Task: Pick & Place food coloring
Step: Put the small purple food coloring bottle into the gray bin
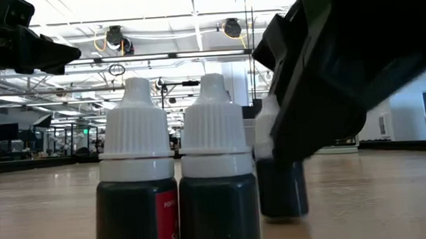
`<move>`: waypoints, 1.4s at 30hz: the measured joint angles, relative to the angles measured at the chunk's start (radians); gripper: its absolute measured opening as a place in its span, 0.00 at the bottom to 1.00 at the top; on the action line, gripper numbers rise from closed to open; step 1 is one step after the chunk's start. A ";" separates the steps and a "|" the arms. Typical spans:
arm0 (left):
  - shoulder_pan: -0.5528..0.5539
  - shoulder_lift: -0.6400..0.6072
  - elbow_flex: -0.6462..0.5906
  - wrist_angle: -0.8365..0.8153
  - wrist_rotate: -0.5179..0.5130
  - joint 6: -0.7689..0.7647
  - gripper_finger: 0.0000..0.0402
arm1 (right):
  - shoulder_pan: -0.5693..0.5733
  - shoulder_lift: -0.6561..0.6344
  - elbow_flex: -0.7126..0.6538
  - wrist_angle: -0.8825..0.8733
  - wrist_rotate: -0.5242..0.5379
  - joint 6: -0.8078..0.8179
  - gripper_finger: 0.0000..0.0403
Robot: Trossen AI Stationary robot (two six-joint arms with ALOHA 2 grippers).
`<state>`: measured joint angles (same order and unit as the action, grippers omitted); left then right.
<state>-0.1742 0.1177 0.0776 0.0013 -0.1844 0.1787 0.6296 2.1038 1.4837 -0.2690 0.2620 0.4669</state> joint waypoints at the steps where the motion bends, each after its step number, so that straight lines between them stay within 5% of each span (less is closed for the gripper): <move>1: 0.000 0.000 0.000 0.000 0.000 0.000 0.09 | 0.000 -0.005 0.000 -0.001 0.001 0.000 0.12; 9: 0.000 0.000 0.000 -0.003 0.000 0.006 0.09 | 0.002 -0.105 0.000 -0.090 0.110 -0.019 0.13; 21: 0.000 0.000 0.000 0.000 -0.001 0.009 0.09 | -0.057 -0.375 -0.003 -0.372 0.593 -0.011 0.13; 30: 0.000 0.000 0.000 -0.007 0.000 0.009 0.09 | -0.240 -0.511 -0.181 -0.346 0.508 -0.059 0.14; 42: 0.000 0.000 0.000 -0.013 -0.001 0.013 0.09 | -0.476 -0.552 -0.448 -0.041 0.333 -0.087 0.13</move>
<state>-0.1743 0.1173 0.0776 -0.0114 -0.1852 0.1918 0.1540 1.5513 1.0362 -0.3104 0.5950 0.3797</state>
